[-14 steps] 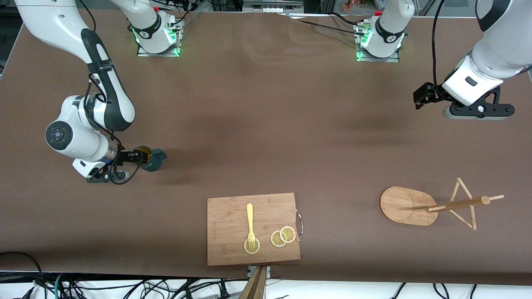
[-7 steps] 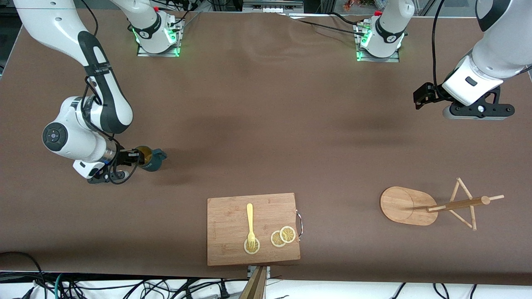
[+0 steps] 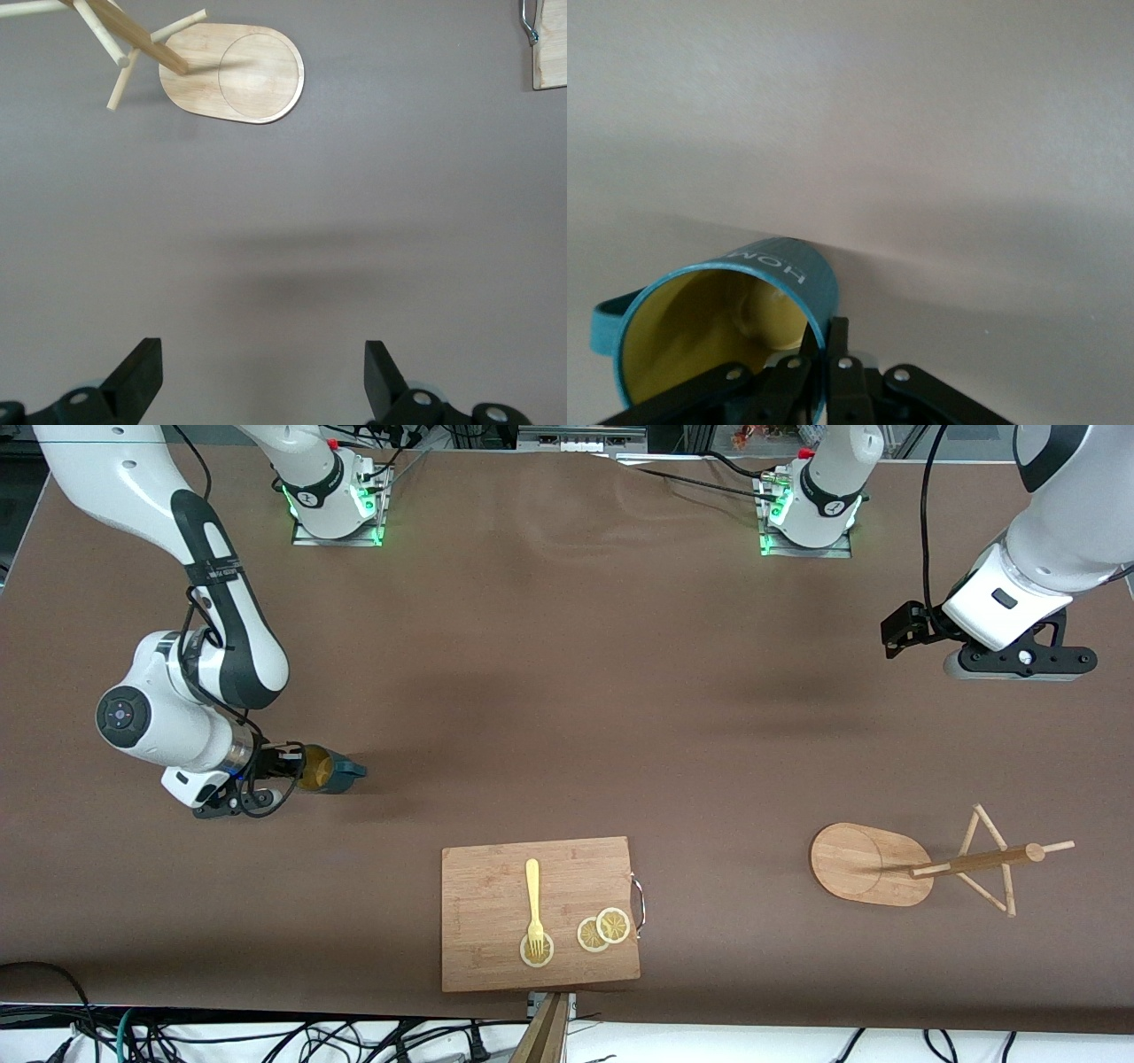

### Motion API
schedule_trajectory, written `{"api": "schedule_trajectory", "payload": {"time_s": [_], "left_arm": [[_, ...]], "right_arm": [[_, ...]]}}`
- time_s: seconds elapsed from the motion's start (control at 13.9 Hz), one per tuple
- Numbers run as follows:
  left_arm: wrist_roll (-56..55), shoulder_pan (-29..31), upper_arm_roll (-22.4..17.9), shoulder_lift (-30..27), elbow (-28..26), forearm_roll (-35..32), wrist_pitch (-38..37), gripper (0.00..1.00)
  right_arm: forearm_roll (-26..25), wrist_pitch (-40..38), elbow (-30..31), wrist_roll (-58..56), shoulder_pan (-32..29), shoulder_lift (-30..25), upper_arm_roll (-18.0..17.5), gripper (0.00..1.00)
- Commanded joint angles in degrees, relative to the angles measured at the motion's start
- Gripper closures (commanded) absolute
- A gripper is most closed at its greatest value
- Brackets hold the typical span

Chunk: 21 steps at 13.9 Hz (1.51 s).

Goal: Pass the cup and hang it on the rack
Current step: 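Grasp the teal mug rim with the right gripper, then slide the teal mug with the right gripper toward the table middle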

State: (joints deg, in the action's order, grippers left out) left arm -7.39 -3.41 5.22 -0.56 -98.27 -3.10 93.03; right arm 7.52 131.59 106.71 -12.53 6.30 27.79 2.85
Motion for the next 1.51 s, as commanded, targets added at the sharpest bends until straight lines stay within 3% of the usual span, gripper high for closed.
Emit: {"api": "schedule_trajectory", "payload": {"time_s": [0.0,0.14,0.58,1.01,1.44], "left_arm": [[1.4,-0.2,-0.3,0.7,1.9,0.6,-1.5,0.00],[1.3,-0.3,-0.4,0.7,1.9,0.6,-1.5,0.00],[1.3,-0.3,-0.3,0.7,1.9,0.6,-1.5,0.00],[1.4,-0.3,-0.3,0.7,1.9,0.6,-1.5,0.00],[1.3,-0.3,-0.3,0.7,1.9,0.6,-1.5,0.00]], "right_arm": [[0.9,-0.4,-3.3,-0.3,2.8,-0.3,0.0,1.00],[1.1,-0.8,-6.0,3.7,6.2,0.2,0.0,1.00],[0.3,-4.4,-15.7,29.8,17.8,5.3,0.0,1.00],[0.6,-9.2,-31.9,55.1,28.7,15.5,0.0,1.00],[-1.1,-9.2,-35.6,59.3,38.2,18.9,0.1,1.00]]}}
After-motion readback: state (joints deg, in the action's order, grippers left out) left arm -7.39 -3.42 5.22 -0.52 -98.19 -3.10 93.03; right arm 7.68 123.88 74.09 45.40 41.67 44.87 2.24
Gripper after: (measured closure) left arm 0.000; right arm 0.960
